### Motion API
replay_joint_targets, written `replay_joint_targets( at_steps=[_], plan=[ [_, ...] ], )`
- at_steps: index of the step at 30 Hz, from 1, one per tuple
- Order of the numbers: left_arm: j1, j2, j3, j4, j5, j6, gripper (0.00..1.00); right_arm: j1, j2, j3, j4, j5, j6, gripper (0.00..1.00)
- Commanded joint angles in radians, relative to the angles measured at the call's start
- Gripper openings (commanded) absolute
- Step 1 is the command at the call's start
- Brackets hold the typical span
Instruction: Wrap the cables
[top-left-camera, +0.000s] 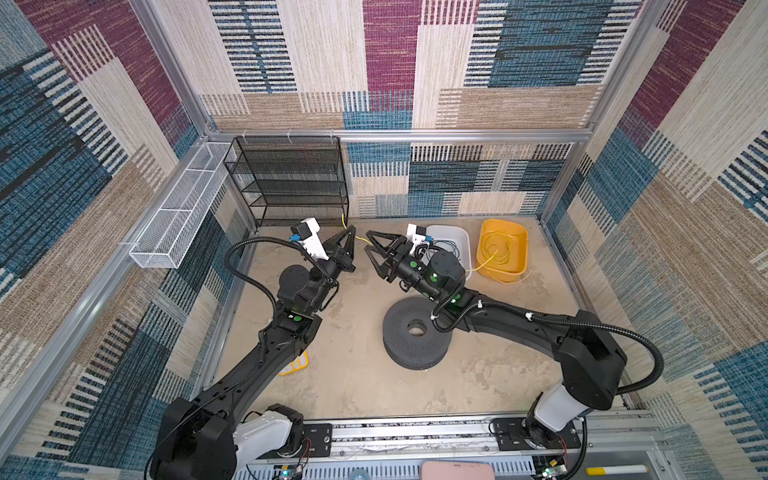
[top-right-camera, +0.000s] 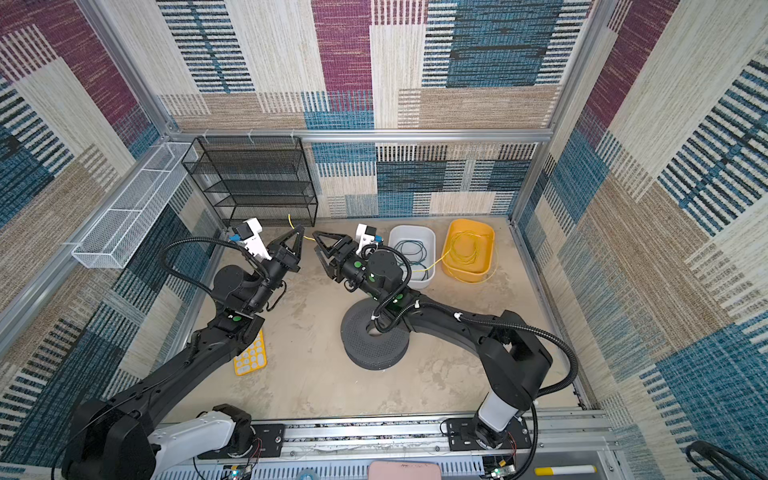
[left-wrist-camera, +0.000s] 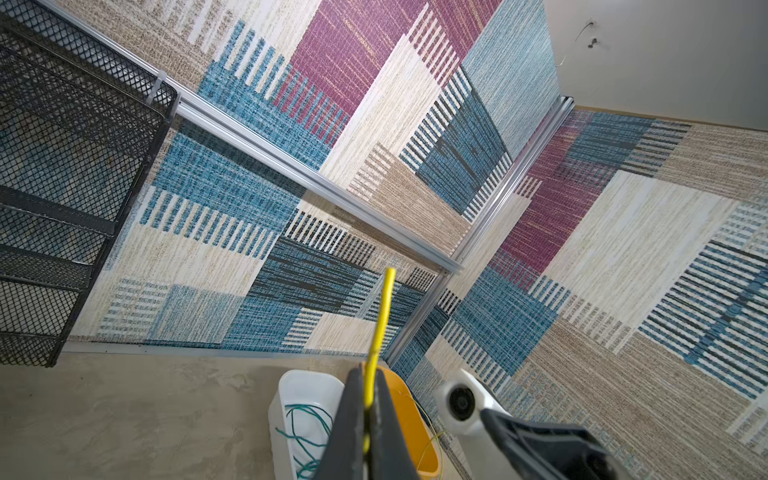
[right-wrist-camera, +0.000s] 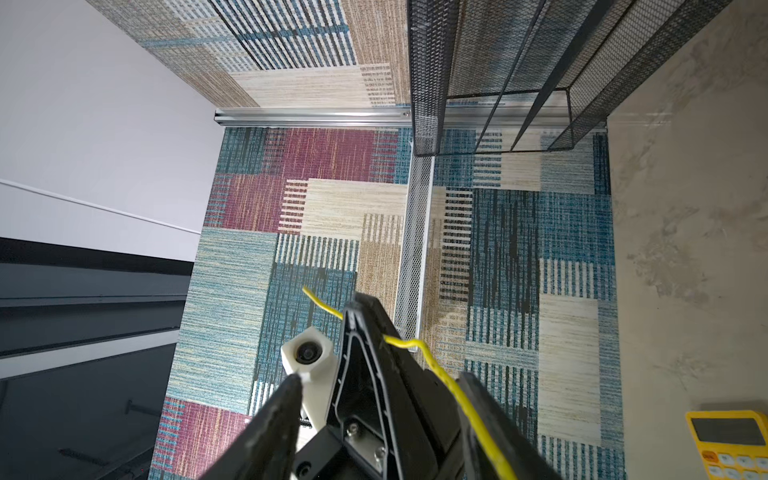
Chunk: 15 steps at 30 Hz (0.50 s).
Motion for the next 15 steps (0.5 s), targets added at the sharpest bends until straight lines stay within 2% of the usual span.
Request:
replay_joint_targets(
  at_steps=[1,8,15],
  plan=[
    [-0.001,-0.004,-0.006,0.064,0.024,-0.034,0.0,0.001,0.028,0.016,0.062,0.018,0.029,0.45],
    [-0.001,-0.014,-0.031,0.072,0.04,-0.051,0.0,0.003,0.067,0.049,0.087,0.033,0.048,0.31],
    [-0.002,-0.028,-0.048,0.063,0.055,-0.056,0.0,0.008,0.051,0.05,0.084,0.054,0.043,0.22]
  ],
)
